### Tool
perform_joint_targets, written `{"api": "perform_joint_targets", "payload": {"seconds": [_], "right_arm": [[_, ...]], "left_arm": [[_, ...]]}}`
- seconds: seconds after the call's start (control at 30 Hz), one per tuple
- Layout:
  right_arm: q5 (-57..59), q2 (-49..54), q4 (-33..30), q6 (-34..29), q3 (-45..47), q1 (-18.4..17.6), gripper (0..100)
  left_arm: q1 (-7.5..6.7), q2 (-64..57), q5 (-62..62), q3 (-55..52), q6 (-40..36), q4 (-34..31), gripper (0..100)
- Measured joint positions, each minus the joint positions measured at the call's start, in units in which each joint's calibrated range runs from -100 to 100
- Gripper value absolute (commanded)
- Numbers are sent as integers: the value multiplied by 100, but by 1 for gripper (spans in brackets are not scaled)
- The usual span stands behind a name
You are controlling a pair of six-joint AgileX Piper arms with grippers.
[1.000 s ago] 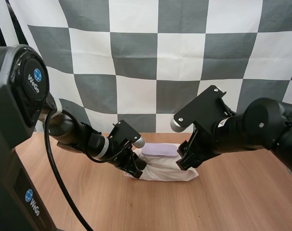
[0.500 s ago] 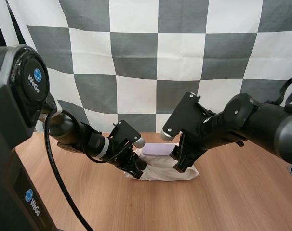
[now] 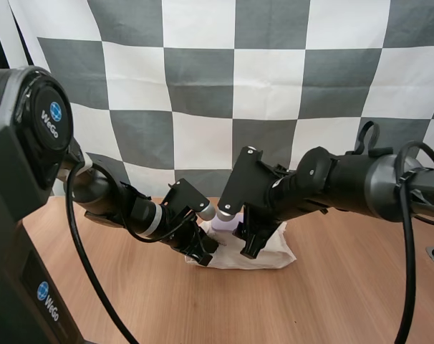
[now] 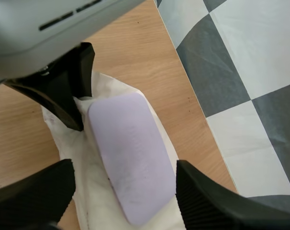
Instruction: Open the wet wipes lid
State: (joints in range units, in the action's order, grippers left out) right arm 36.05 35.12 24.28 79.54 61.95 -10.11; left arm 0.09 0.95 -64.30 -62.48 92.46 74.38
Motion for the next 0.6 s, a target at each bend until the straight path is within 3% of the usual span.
{"api": "perform_joint_targets", "payload": {"seconds": [0.6], "right_arm": [[-904, -547, -155, -8, 0, -7, 100]], "left_arm": [[0, 0, 0, 0, 0, -15, 0]]}}
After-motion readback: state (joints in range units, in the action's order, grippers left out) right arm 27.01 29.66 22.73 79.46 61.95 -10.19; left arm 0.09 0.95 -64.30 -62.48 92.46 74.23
